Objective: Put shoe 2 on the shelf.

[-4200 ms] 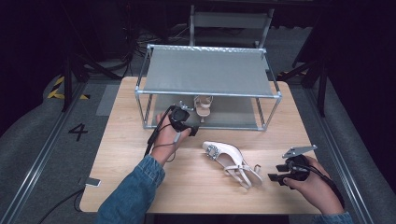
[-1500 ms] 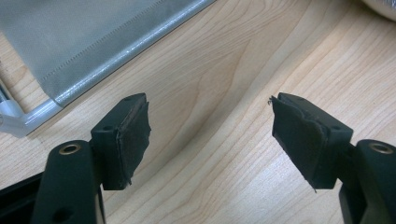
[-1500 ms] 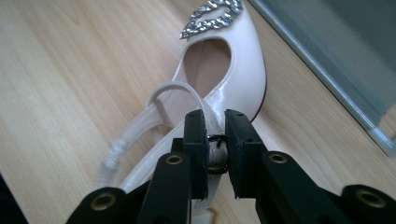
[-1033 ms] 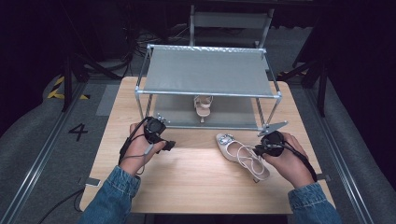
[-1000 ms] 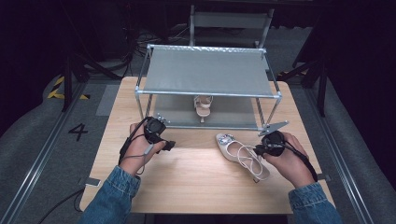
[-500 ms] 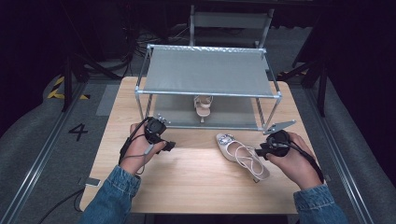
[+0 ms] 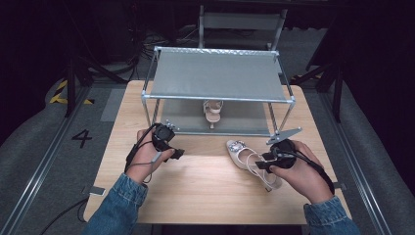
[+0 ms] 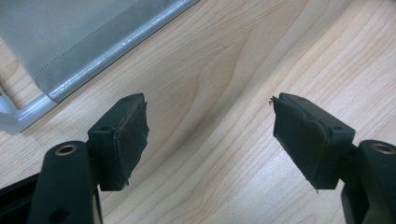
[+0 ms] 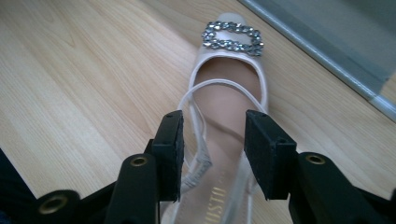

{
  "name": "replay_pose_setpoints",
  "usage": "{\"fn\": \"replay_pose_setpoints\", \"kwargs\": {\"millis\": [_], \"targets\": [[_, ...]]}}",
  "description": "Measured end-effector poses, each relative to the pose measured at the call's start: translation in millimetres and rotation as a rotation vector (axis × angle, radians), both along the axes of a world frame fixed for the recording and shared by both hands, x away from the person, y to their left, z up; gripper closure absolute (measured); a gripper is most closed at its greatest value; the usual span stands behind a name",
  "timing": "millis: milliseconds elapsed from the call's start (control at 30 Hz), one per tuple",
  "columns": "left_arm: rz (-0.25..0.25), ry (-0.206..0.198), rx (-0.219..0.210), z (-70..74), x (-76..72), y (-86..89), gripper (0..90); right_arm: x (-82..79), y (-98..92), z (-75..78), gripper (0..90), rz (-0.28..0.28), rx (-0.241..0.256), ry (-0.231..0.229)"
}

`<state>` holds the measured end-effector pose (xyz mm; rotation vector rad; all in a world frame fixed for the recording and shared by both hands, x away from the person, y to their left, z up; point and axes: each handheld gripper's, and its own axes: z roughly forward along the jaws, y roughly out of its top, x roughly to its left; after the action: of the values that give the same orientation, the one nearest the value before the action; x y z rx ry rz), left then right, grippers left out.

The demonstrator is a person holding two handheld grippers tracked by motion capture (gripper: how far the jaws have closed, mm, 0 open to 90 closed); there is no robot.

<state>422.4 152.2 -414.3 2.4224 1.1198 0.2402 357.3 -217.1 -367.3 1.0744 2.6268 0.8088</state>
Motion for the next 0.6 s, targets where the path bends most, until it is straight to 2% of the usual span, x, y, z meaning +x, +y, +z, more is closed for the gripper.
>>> {"fn": "replay_pose_setpoints", "kwargs": {"millis": [233,600], "targets": [[0.003,0.005,0.001,0.4,-0.3,1.9,26.4,6.7,17.3,-13.1,55.9,0.005,-0.015,0.039],[-0.001,0.012,0.008,-0.2,-0.3,3.1,26.2,19.6,33.3,-32.5,55.1,0.011,-0.046,0.101]]}}
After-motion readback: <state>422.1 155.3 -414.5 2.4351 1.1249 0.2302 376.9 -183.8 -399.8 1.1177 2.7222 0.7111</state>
